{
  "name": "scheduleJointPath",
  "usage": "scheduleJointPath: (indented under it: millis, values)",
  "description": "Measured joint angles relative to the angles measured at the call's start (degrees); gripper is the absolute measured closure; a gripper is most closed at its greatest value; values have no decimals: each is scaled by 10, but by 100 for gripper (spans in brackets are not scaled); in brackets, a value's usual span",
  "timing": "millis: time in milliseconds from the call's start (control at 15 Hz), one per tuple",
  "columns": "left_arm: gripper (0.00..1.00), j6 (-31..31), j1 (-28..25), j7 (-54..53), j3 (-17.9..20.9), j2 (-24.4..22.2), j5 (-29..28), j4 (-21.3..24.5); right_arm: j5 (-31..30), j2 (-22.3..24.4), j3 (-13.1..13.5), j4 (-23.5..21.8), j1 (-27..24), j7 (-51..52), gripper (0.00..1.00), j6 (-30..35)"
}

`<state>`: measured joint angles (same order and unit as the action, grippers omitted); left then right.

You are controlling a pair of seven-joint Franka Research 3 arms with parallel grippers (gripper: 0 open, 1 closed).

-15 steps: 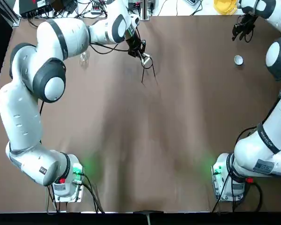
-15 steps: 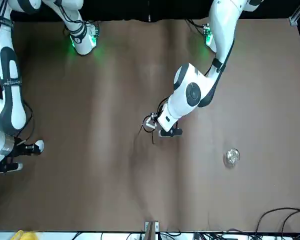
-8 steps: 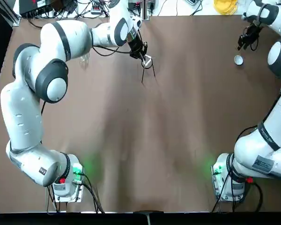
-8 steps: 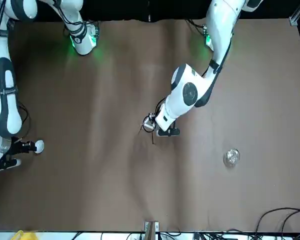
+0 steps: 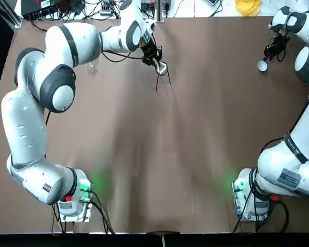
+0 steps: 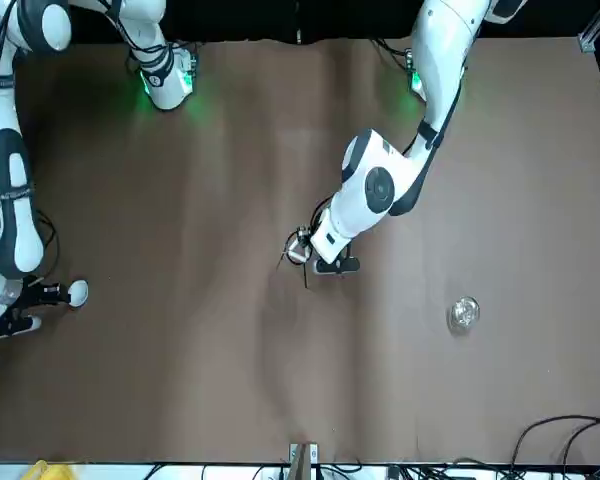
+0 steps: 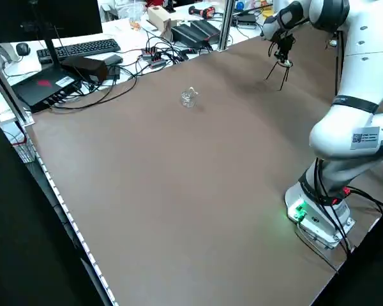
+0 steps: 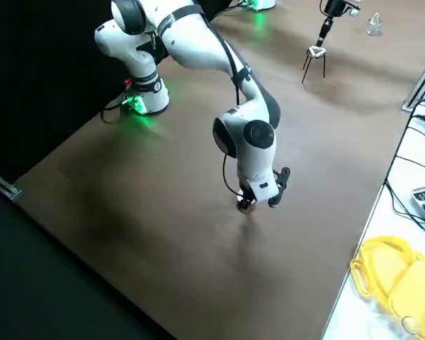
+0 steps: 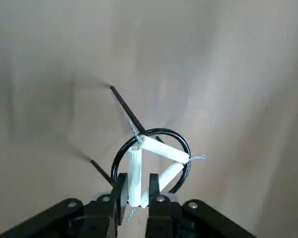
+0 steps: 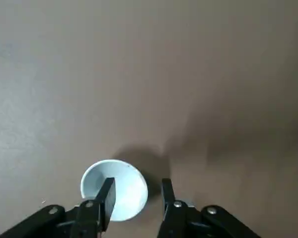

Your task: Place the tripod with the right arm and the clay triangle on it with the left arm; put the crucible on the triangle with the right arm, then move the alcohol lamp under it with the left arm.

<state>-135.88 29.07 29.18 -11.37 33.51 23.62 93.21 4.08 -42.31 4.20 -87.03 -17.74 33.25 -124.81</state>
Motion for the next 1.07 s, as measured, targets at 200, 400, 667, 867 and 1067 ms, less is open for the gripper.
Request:
scheduleJointPath:
  millis: [200, 400, 667, 867, 1067]
  values:
    - [58, -1, 0, 0, 0, 0, 0, -1, 0, -8, 0, 0, -4, 6, 57, -1]
    - [48, -4, -3, 0, 2, 0, 0, -6, 0, -15, 0, -1, -9, 9, 59, -1]
    - [13, -2, -26, 0, 6, -15, 0, -17, 0, -21, -1, -3, -10, 10, 69, -1]
    - [6, 50, -81, -12, 9, -46, -12, -18, 0, -21, -5, -10, -10, 10, 73, -1]
    - [0, 96, -146, -36, 10, -72, -58, -19, 3, -13, -8, -10, -10, 11, 92, 8]
